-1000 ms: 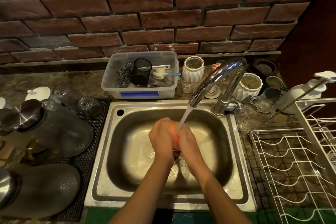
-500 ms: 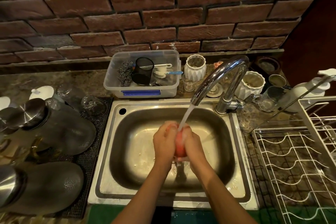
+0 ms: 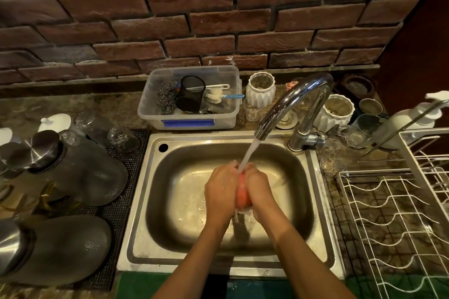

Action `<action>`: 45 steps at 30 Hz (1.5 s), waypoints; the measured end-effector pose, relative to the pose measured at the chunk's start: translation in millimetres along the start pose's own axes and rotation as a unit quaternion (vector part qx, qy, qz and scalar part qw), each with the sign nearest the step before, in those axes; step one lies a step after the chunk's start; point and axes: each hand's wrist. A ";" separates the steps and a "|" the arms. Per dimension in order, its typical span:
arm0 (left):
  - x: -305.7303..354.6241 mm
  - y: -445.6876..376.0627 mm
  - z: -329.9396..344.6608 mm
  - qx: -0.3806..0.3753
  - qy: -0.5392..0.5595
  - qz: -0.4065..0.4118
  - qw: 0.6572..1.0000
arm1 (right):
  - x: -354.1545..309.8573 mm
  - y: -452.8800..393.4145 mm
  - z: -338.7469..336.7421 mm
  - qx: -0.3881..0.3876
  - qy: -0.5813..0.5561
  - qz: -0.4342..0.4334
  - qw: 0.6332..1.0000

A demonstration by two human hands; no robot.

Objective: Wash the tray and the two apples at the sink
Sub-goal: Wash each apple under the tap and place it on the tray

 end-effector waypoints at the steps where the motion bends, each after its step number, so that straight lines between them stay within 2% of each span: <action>1: 1.7 -2.8 2.0 0.016 0.020 -0.050 0.998 | 2.9 0.4 1.4 -0.002 0.006 -0.021 1.000; 3: 10.0 -9.4 6.6 0.071 0.045 -0.181 0.980 | 14.4 2.1 4.7 -0.009 0.014 -0.107 0.994; 4: 16.1 -12.4 8.0 0.092 0.070 -0.263 0.958 | 20.2 5.2 7.0 -0.014 0.000 -0.150 0.989; 5: 22.8 -13.8 9.0 0.094 0.091 -0.332 0.934 | 25.1 8.4 9.2 -0.014 -0.015 -0.186 0.982; 6: 29.5 -12.9 8.3 0.081 0.100 -0.362 0.923 | 28.4 10.6 11.0 -0.002 -0.026 -0.214 0.976; 7: 32.4 -10.8 7.5 0.058 0.091 -0.347 0.932 | 30.0 12.9 11.0 0.014 -0.032 -0.234 0.972; 9: 31.7 -2.2 3.5 0.003 0.063 -0.243 0.968 | 23.2 14.3 6.8 0.031 -0.045 -0.228 0.972; 10: 29.1 3.7 -0.4 -0.030 0.048 -0.177 0.983 | 16.0 9.5 5.1 0.035 -0.054 -0.193 0.979; 12: 16.4 12.9 -9.1 -0.108 0.037 -0.070 0.991 | -0.1 -0.4 2.4 0.029 -0.069 -0.080 0.994; 14: 4.6 15.6 -17.0 -0.148 0.042 -0.040 0.987 | -8.3 -4.6 2.1 0.012 -0.036 -0.008 0.999; 17: -1.9 13.4 -25.0 -0.142 0.088 -0.089 0.982 | -1.9 -4.8 0.8 0.015 0.012 -0.021 1.000; 21: -2.9 19.8 -23.6 -0.123 0.128 -0.123 0.976 | 17.2 -1.6 -15.8 0.033 0.058 -0.146 0.987; 25: -0.8 26.3 -20.7 -0.121 0.178 -0.207 0.954 | 39.4 -1.3 -49.1 0.033 0.163 -0.321 0.932; 30: -2.3 26.5 -19.3 -0.117 0.210 -0.272 0.932 | 67.5 -3.4 -102.6 0.084 0.249 -0.378 0.888; 32: -4.8 24.1 -19.9 -0.108 0.219 -0.285 0.927 | 91.3 0.4 -126.9 0.115 0.316 -0.417 0.845; 35: -7.6 20.3 -20.6 -0.099 0.236 -0.305 0.917 | 128.4 10.4 -156.8 0.159 0.416 -0.433 0.784; 37: -8.1 18.7 -22.1 -0.096 0.237 -0.306 0.917 | 150.1 15.1 -170.1 0.171 0.459 -0.431 0.758; 40: -8.2 17.6 -26.5 -0.102 0.245 -0.306 0.914 | 174.5 16.0 -183.9 0.177 0.500 -0.412 0.741; 45: -5.1 21.8 -32.4 -0.096 0.260 -0.319 0.906 | 186.5 16.4 -186.2 0.186 0.521 -0.397 0.732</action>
Point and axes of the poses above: each hand's wrist, its own y-axis away from the middle knuckle, its own z-axis out of the palm, x = y × z, and after that the axes turned 15 degrees about x, right-handed
